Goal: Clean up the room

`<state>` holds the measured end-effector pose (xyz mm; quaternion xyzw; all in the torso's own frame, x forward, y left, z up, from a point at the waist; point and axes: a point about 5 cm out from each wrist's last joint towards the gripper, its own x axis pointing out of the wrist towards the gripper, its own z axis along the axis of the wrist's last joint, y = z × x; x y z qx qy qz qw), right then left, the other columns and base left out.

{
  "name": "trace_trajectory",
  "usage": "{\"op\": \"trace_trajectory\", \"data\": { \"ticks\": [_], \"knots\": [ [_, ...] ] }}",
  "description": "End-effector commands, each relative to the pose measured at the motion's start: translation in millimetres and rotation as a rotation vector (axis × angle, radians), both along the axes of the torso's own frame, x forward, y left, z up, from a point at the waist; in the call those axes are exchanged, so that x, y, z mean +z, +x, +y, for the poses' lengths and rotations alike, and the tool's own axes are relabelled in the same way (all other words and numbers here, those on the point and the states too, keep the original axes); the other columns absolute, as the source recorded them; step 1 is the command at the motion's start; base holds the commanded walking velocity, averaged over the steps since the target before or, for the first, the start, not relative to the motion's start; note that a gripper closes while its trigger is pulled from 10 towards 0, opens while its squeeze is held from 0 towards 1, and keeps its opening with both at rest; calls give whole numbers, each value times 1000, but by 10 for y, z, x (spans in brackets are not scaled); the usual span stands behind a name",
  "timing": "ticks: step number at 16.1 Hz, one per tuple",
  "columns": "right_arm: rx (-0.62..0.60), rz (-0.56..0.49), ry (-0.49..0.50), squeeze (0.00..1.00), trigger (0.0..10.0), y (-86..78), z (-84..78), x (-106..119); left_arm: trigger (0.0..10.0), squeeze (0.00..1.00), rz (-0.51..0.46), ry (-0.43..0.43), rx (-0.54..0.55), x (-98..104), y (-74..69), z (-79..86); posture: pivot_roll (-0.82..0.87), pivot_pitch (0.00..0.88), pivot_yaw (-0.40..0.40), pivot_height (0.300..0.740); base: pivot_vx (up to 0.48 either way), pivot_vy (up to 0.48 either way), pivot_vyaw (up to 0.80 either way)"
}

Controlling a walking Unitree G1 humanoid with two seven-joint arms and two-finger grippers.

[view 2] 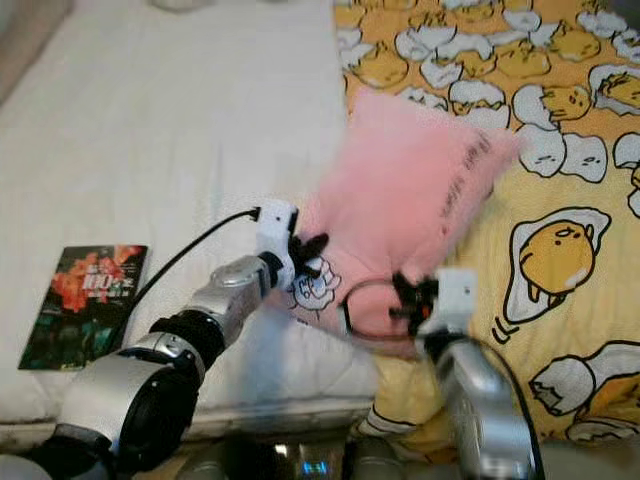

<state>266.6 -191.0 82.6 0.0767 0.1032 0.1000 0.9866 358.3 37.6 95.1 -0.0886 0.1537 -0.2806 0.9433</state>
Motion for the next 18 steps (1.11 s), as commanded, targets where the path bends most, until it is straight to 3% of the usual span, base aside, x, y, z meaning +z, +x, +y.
{"op": "trace_trajectory", "data": {
  "ticks": [1, 4, 5, 9, 10, 13, 15, 18],
  "knots": [
    [-8, -7, 6, 0, 0, 63, -12, 30, 0, 0, -28, -34, 54, 104, 84, 100, -177, 0, 81, 740, 0, 0, 0],
    [-2, -127, -4, 0, 0, 301, -40, 337, 0, 0, -197, -115, 94, 486, 250, 249, -113, 0, 83, 740, 0, 0, 0],
    [-1, -181, -13, 0, 0, 424, -86, 490, 0, 0, -325, -144, 105, 727, 285, 323, -86, 0, 85, 740, 0, 0, 0],
    [-38, -228, -5, 0, 0, 579, -224, 623, 0, 0, -387, -79, 145, 732, 196, 382, -41, 0, 83, 740, 0, 0, 0],
    [-36, -219, -7, 0, 0, 599, -225, 596, 10000, 0, -373, -72, 154, 702, 183, 343, -35, 0, 80, 740, 0, 0, 644],
    [0, -216, -23, 0, 0, 653, -125, 561, 10000, 0, -447, -16, 131, 815, 178, 295, -34, 0, 81, 740, 0, 0, 513],
    [-31, -217, -19, 0, 0, 670, -121, 539, 10000, 0, -484, 53, 122, 883, 224, 359, -40, 0, 87, 740, 0, 469, 231],
    [-16, -223, -26, 0, 0, 642, -36, 491, 10000, 0, -491, 85, 114, 933, 279, 411, -53, 0, 97, 740, 0, 465, 0]
  ]
}}
